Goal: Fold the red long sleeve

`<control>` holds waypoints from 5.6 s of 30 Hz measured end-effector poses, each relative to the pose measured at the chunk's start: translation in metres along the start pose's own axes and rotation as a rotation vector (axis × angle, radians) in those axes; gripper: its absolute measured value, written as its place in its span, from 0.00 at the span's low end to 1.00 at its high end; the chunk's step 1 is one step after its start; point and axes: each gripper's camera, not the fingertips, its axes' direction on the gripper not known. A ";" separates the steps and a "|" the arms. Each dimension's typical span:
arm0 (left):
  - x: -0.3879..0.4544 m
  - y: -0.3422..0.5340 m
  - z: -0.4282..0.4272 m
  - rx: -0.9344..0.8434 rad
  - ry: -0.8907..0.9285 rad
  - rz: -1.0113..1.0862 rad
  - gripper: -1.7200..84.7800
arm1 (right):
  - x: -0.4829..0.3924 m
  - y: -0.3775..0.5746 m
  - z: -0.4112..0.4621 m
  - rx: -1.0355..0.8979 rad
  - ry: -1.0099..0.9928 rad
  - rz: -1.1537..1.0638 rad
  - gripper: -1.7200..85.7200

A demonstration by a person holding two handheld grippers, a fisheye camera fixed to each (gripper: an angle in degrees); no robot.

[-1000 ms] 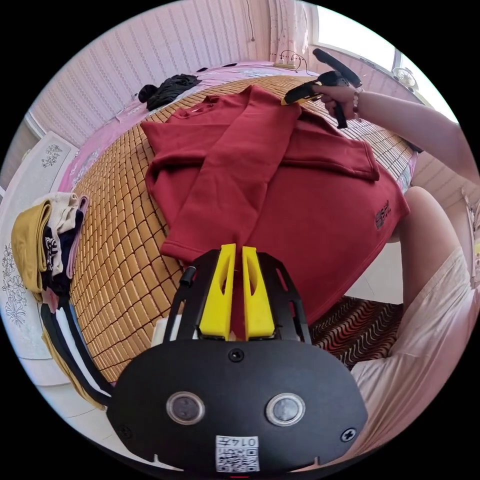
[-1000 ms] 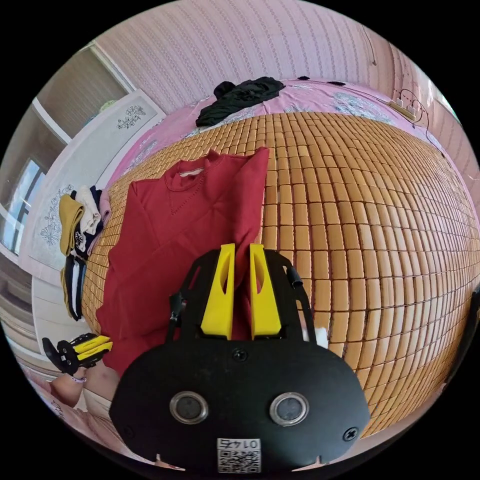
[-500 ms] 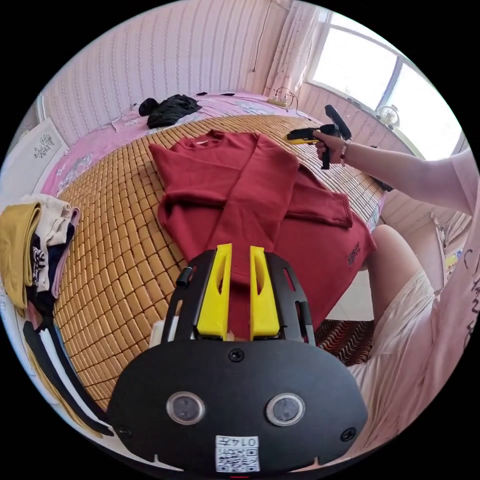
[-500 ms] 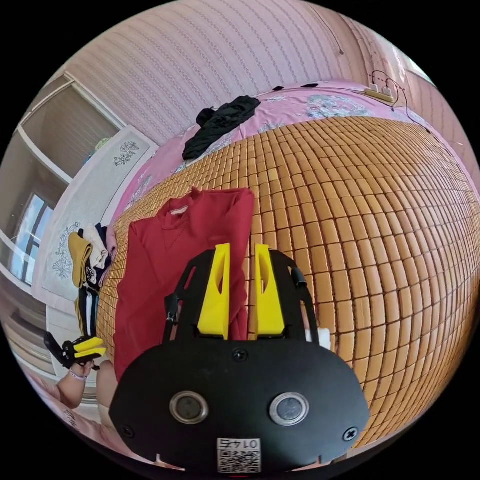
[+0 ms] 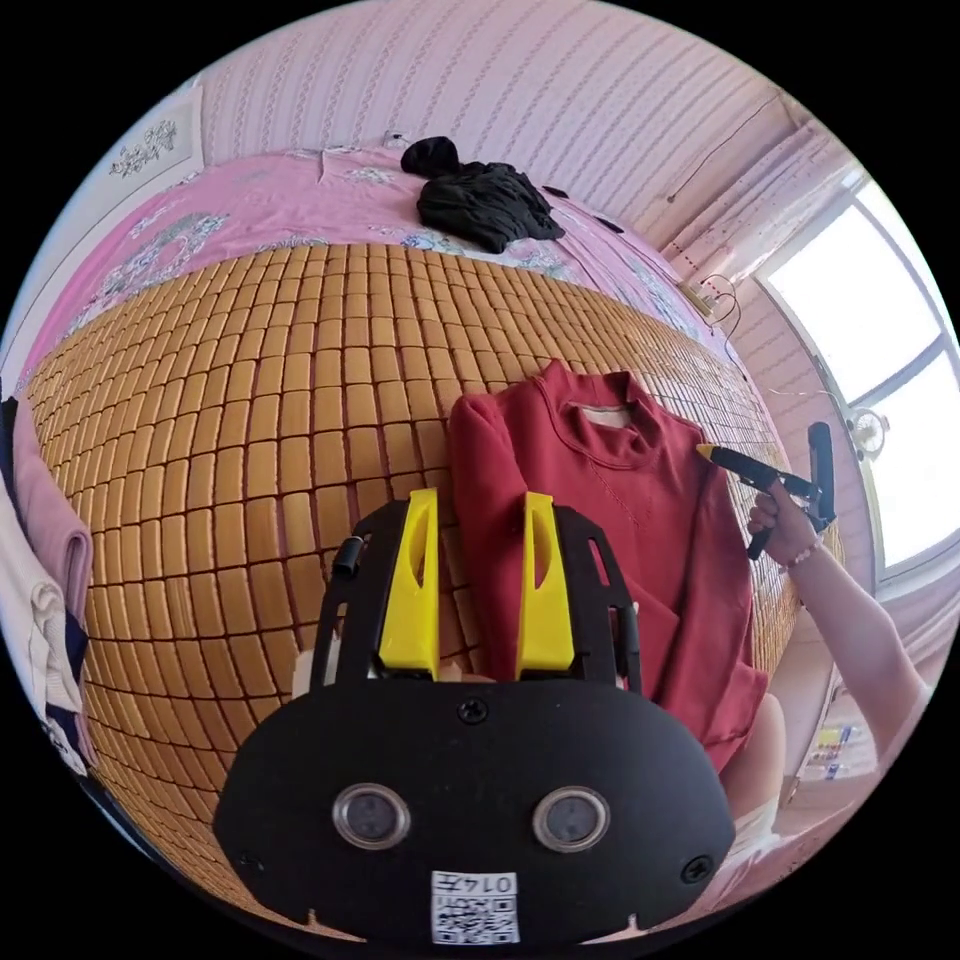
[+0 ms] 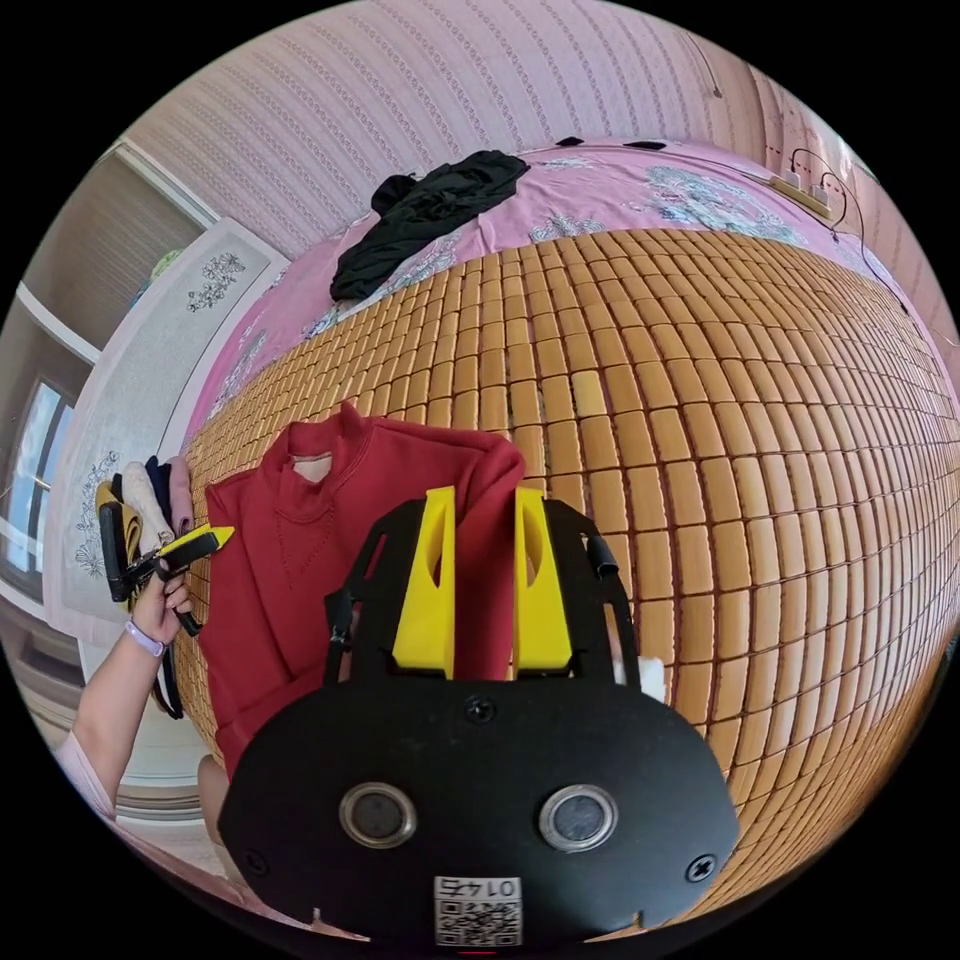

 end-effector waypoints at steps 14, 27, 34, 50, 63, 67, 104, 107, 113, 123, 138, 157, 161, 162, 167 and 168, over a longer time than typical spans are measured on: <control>-0.007 0.039 -0.144 0.339 0.263 0.100 0.08 | 0.018 0.070 -0.161 0.360 -0.511 -0.231 0.06; -0.006 0.343 -0.153 0.030 0.261 -0.249 0.06 | 0.031 0.333 -0.135 -0.105 -0.270 -0.062 0.10; 0.018 0.306 -0.118 0.049 0.240 -0.259 0.11 | -0.004 0.322 -0.085 -0.054 -0.060 0.026 0.19; 0.074 0.292 -0.039 -0.164 -0.027 -0.062 0.02 | -0.089 0.320 0.018 -0.161 0.063 -0.112 0.08; 0.181 0.286 -0.032 -0.046 -0.123 0.368 0.01 | -0.244 0.248 0.071 -0.118 -0.016 -0.480 0.02; 0.232 0.287 0.021 -0.111 0.021 0.463 0.01 | -0.374 0.197 0.158 -0.306 0.078 -0.760 0.02; 0.271 0.344 0.147 -0.153 -0.059 0.682 0.01 | -0.575 0.172 0.449 -1.014 0.469 -0.982 0.01; 0.267 0.349 0.148 -0.129 -0.049 0.655 0.01 | -0.573 0.173 0.447 -1.022 0.473 -0.996 0.01; 0.258 0.351 0.150 -0.143 -0.012 0.625 0.01 | -0.553 0.197 0.397 -0.795 0.450 -1.181 0.01; 0.249 0.370 0.154 -0.164 -0.004 0.650 0.01 | -0.501 0.152 0.356 -0.687 0.434 -1.111 0.01; 0.212 0.389 0.111 0.065 0.193 0.602 0.11 | -0.221 0.191 0.116 -0.285 -0.083 -0.367 0.06; 0.333 0.365 0.137 0.037 0.128 0.843 0.20 | -0.032 0.327 -0.085 -0.091 -0.459 -0.091 0.05; 0.333 0.387 0.111 0.080 0.020 0.858 0.09 | -0.015 0.352 -0.122 0.054 -0.506 -0.090 0.07; 0.331 0.394 0.104 0.059 -0.004 0.868 0.08 | -0.006 0.356 -0.126 0.088 -0.526 -0.048 0.08; 0.306 0.419 0.068 0.055 0.047 0.817 0.08 | 0.072 0.372 -0.093 0.006 -0.544 0.279 0.22; 0.299 0.424 0.059 0.052 0.064 0.792 0.08 | 0.076 0.372 -0.086 -0.006 -0.571 0.300 0.23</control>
